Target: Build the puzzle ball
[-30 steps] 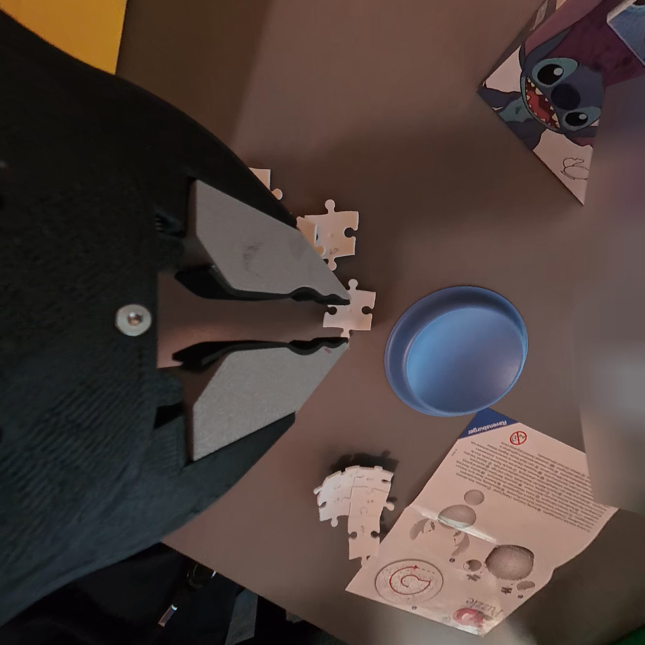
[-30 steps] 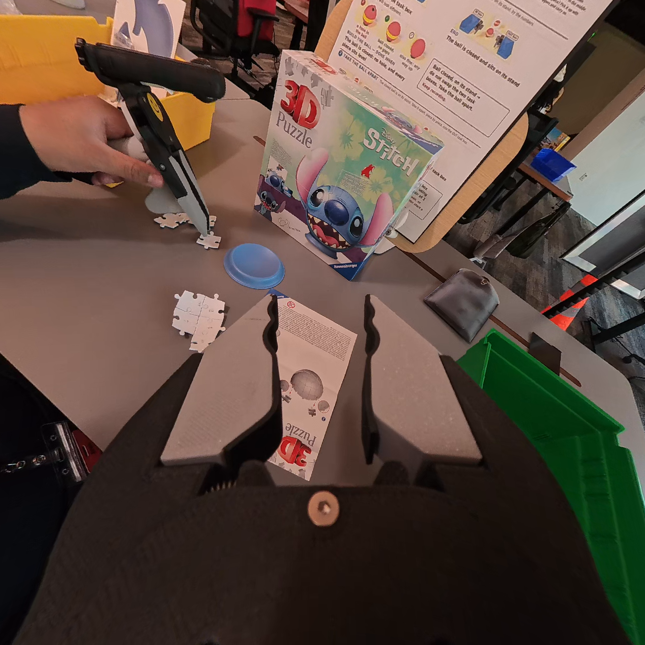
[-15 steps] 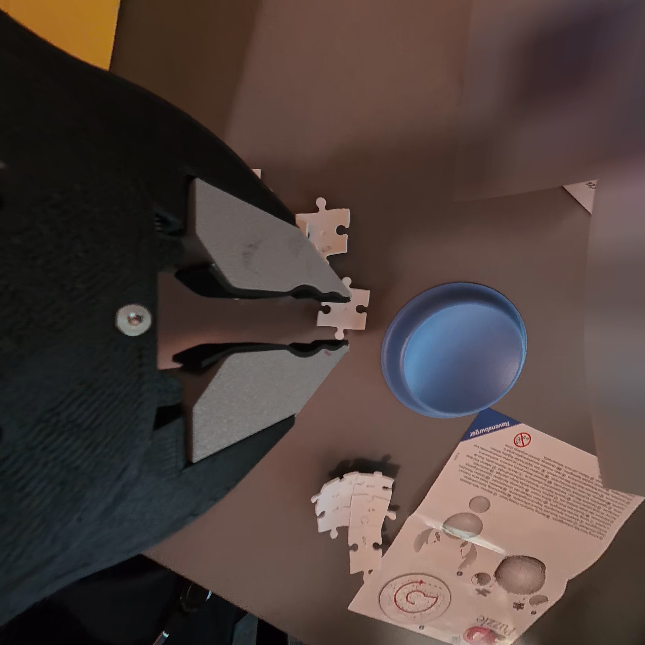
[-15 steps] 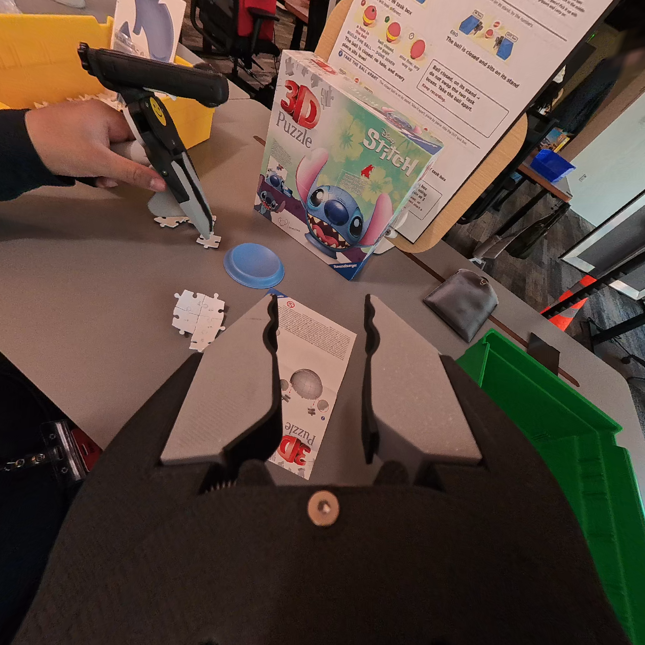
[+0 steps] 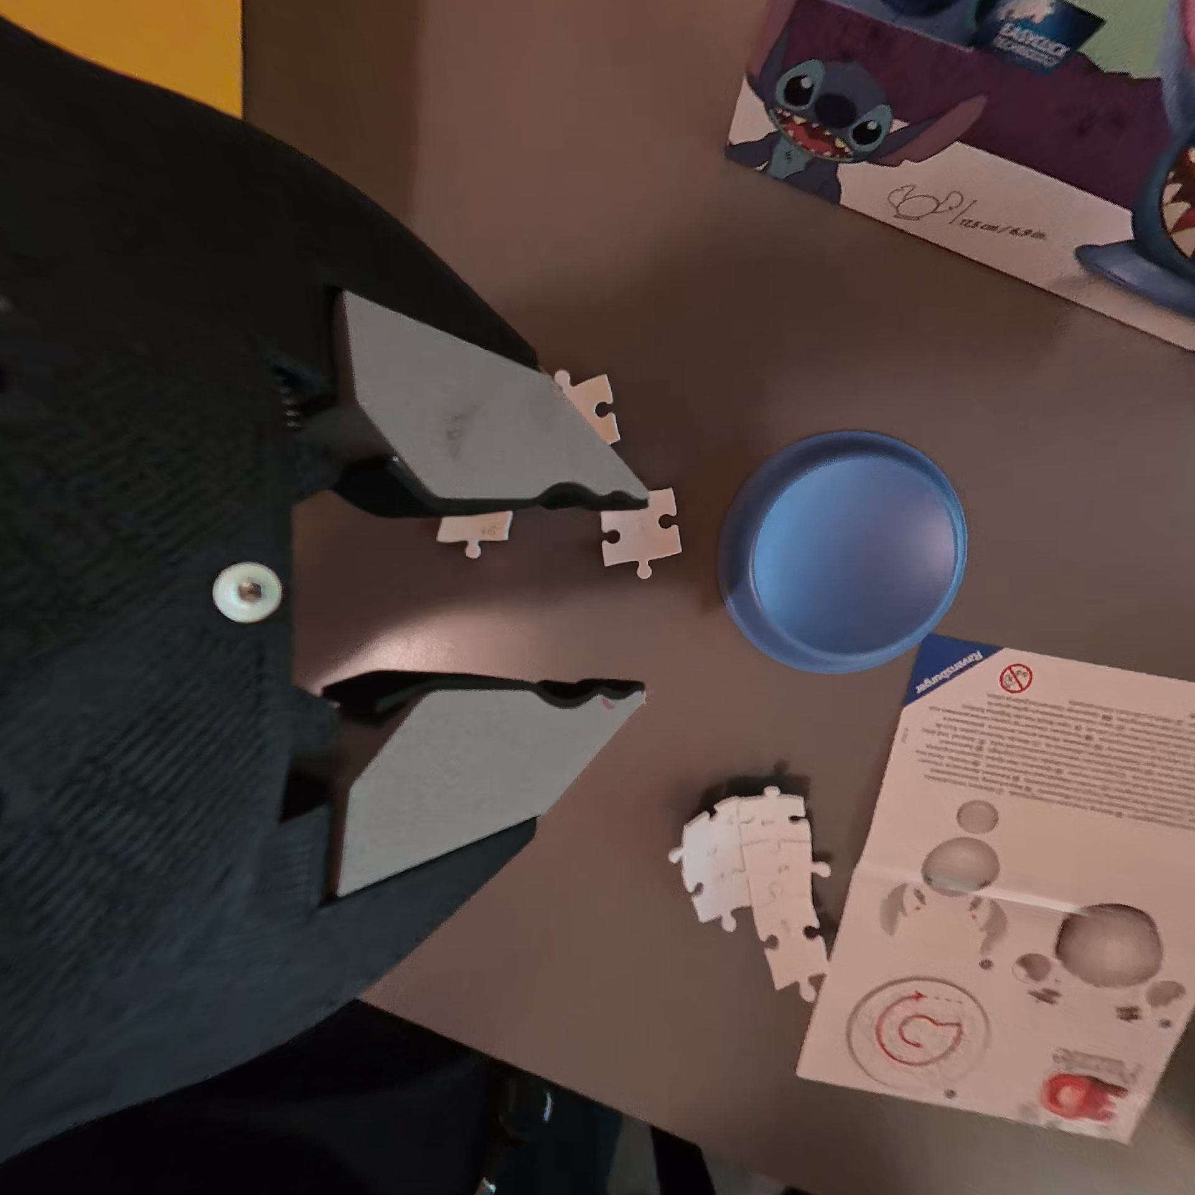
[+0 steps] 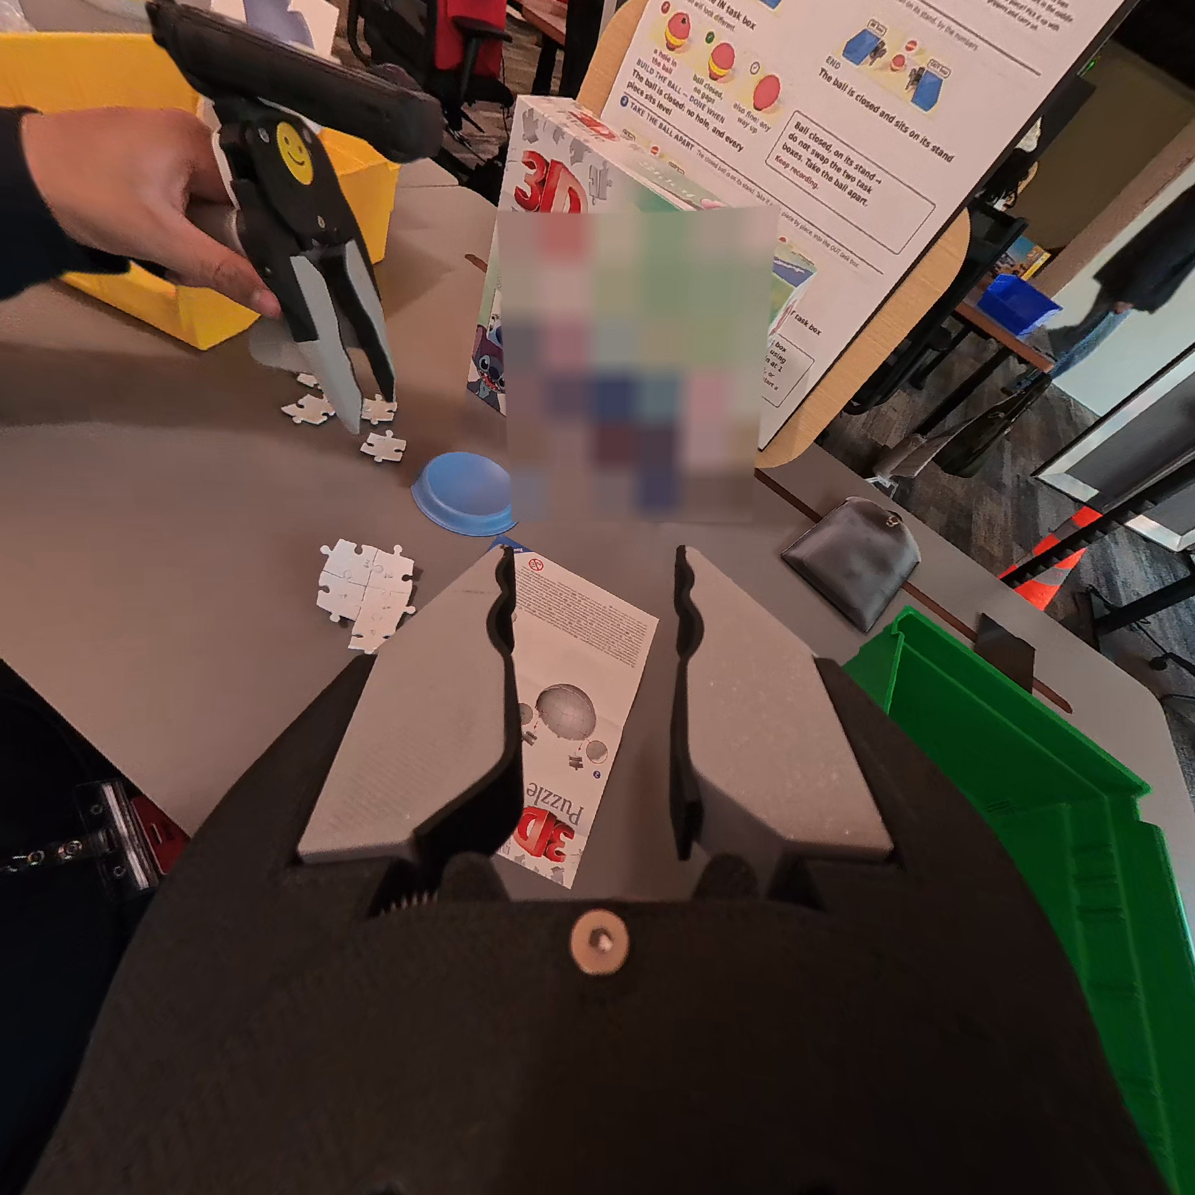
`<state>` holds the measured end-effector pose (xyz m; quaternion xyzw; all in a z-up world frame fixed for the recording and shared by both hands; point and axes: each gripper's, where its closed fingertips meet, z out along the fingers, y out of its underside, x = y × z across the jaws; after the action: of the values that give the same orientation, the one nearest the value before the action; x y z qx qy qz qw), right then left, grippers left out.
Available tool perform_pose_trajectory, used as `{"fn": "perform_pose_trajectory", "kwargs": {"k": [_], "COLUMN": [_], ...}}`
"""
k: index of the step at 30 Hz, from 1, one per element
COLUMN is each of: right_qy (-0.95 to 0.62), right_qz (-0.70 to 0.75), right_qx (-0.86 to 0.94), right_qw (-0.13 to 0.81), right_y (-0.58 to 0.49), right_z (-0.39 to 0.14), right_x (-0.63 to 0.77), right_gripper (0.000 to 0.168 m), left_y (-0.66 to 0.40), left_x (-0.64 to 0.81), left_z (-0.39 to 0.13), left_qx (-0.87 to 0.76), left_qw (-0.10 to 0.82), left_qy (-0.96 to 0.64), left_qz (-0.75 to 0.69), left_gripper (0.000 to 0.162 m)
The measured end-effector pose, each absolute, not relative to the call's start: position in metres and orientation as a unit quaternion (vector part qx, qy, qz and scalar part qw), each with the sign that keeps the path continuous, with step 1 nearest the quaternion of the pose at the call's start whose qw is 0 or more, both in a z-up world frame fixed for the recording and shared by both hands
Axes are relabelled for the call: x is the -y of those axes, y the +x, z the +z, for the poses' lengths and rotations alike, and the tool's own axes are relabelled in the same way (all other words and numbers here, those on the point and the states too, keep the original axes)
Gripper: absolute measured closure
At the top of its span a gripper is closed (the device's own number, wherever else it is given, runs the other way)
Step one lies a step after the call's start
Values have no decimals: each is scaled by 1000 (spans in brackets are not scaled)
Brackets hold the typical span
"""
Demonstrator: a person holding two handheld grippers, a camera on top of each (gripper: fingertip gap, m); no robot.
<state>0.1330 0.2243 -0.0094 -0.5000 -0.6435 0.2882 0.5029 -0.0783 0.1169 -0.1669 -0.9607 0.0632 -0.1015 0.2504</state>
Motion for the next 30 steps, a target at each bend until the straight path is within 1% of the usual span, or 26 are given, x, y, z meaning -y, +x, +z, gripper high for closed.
{"fn": "perform_pose_trajectory", "kwargs": {"k": [5, 8, 10, 18, 30], "right_qy": [-500, -499, -500, -501, -502], "right_qz": [286, 285, 287, 285, 283], "right_qx": [644, 644, 643, 643, 645], "right_qw": [503, 505, 505, 504, 502], "right_y": [133, 134, 134, 134, 132], "right_z": [-9, -9, -9, -10, -12], "right_x": [-223, -224, -225, -226, -225], "right_gripper": [121, 121, 121, 121, 121], "left_y": [-94, -100, -102, -98, -93], "left_x": [-112, -109, -112, -122, -121], "left_z": [-188, -204, -208, -199, -200], "left_qx": [-115, -103, -86, -36, -12], "left_qw": [178, 142, 143, 190, 206], "left_qy": [-977, -984, -986, -980, -976], "left_qz": [-36, -15, -13, -40, -64], "left_gripper": [107, 110, 116, 117, 116]}}
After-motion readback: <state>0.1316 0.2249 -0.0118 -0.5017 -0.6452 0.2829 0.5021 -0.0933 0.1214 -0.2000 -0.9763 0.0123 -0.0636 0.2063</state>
